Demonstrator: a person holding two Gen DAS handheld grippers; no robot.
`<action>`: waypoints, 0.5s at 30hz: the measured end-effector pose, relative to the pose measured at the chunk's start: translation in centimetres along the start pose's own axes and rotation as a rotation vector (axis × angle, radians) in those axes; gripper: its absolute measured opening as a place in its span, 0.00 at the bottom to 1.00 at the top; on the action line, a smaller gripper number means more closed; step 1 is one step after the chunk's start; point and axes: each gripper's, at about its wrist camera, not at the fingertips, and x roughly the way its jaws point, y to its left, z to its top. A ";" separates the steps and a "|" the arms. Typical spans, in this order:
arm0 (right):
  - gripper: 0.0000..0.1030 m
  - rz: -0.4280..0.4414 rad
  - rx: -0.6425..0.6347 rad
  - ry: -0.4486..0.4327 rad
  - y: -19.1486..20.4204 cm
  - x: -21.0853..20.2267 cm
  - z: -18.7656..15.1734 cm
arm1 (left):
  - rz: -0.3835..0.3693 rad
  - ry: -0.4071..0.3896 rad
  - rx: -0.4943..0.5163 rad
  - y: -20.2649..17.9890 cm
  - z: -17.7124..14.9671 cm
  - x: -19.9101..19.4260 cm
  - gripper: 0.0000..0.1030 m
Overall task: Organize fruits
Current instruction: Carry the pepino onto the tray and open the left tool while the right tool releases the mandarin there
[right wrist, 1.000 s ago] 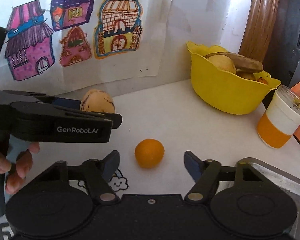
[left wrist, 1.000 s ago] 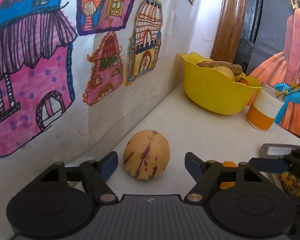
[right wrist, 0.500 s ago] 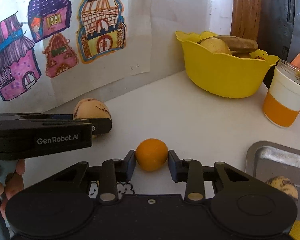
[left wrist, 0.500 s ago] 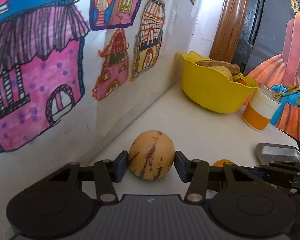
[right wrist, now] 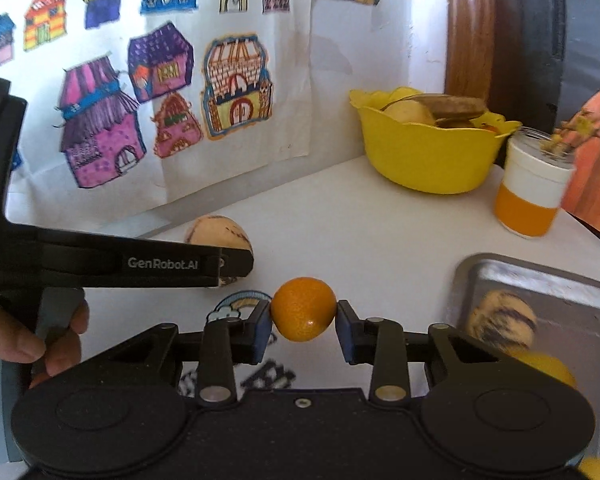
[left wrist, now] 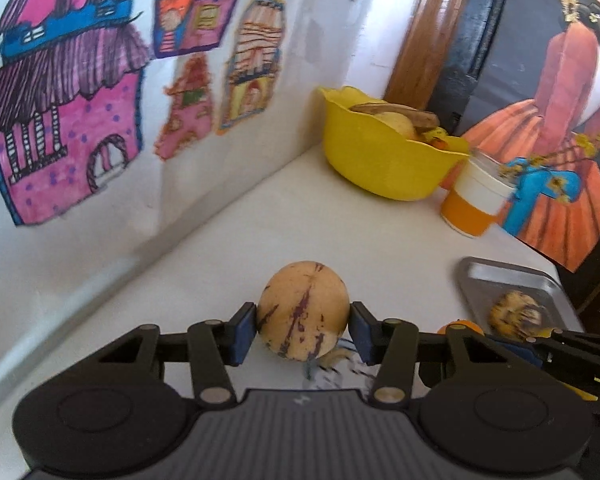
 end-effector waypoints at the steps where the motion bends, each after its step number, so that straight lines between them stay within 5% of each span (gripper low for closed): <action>1: 0.36 -0.002 0.006 -0.008 -0.1 -0.6 -0.3 | -0.008 0.000 0.002 -0.4 -0.2 -0.3 0.52; 15: 0.36 -0.087 0.026 -0.155 -1.7 -10.3 -5.4 | -0.146 0.008 0.026 -7.3 -2.1 -3.1 0.52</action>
